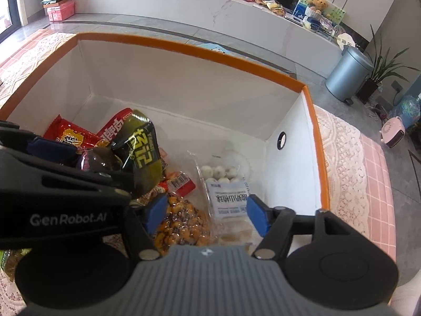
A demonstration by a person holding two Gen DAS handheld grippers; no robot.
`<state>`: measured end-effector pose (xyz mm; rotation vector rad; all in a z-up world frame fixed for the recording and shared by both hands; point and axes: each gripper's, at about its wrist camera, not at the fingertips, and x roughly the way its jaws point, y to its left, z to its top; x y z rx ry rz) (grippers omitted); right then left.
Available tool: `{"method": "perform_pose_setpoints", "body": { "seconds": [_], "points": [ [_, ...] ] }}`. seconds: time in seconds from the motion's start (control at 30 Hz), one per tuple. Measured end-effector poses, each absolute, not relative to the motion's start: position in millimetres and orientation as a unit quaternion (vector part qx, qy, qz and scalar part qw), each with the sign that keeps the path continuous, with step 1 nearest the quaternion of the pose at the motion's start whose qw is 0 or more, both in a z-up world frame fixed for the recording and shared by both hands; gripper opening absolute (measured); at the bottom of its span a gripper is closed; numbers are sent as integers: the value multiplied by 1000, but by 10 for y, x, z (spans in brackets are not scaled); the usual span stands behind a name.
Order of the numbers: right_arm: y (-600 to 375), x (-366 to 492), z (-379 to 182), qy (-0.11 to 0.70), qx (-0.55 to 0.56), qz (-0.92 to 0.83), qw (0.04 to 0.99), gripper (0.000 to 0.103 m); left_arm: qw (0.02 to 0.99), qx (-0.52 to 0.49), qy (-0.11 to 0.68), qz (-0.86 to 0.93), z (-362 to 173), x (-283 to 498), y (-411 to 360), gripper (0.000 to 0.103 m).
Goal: Organize snacks
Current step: 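Lower both packets into the box and open both tools, then withdraw both tools and move them toward the remaining snacks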
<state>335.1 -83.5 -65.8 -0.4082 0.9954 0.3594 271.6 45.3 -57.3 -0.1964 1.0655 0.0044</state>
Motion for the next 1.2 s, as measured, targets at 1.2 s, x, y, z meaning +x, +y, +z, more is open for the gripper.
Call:
{"method": "perform_pose_setpoints", "body": {
  "seconds": [1.2],
  "points": [
    [-1422,1930,498,343,-86,139,925,99,940,-51,336,-23,593,1232,264,85]
  ]
}}
